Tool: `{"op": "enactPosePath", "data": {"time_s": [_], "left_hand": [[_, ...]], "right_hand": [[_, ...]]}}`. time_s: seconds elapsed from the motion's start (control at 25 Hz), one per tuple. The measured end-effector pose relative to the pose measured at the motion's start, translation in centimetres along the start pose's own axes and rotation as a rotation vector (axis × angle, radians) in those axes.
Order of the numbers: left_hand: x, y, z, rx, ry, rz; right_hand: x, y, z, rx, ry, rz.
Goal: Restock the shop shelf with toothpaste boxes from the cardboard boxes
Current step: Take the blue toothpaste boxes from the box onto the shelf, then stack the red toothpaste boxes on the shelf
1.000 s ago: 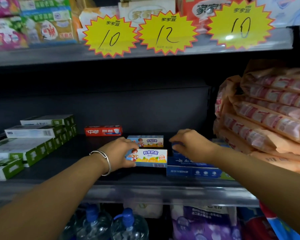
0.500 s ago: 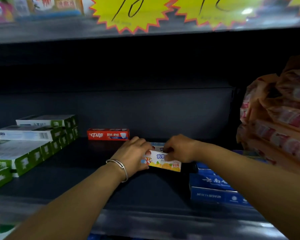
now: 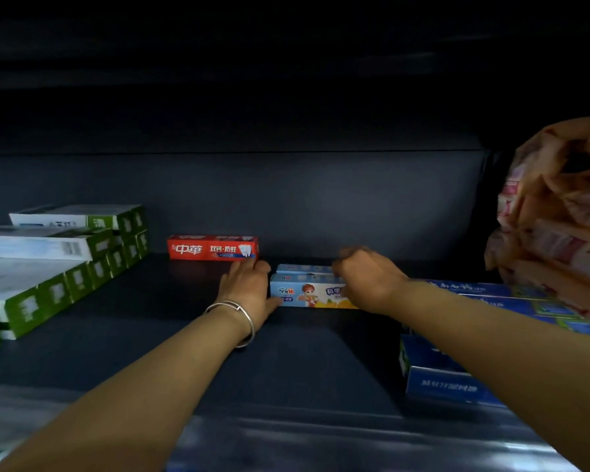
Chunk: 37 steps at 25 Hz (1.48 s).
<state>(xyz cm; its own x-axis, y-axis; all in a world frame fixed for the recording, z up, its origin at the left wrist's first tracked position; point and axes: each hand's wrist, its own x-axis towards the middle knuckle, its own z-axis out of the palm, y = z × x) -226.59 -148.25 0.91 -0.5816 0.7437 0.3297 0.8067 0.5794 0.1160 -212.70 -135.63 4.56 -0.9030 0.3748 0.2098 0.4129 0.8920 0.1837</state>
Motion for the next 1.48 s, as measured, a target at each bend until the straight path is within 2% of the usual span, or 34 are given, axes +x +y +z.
{"op": "enactPosePath", "data": {"time_s": [0.6,0.84,1.08,1.24,1.48], "left_hand": [[-0.3,0.0,-0.4,0.013,-0.059,-0.034],[-4.6,0.6,-2.2,-0.097,0.091,0.050],[-14.6,1.7,-4.1,-0.252,0.232,0.233],[-23.2,1.3,-1.2,-0.321,0.121,0.259],[-34.3,-1.3,6.9,-0.163,-0.266,0.255]], "right_hand": [[-0.3,-1.3,-0.8,0.075,-0.083,0.096],[-4.5,-4.0,-1.9,0.125,0.070,0.068],[-14.1,-8.9,-1.7,0.097,0.215,-0.029],[-22.0,-13.0,1.8,0.117,0.133,-0.016],[-30.4,-17.2,9.8,0.184,-0.147,0.077]]}}
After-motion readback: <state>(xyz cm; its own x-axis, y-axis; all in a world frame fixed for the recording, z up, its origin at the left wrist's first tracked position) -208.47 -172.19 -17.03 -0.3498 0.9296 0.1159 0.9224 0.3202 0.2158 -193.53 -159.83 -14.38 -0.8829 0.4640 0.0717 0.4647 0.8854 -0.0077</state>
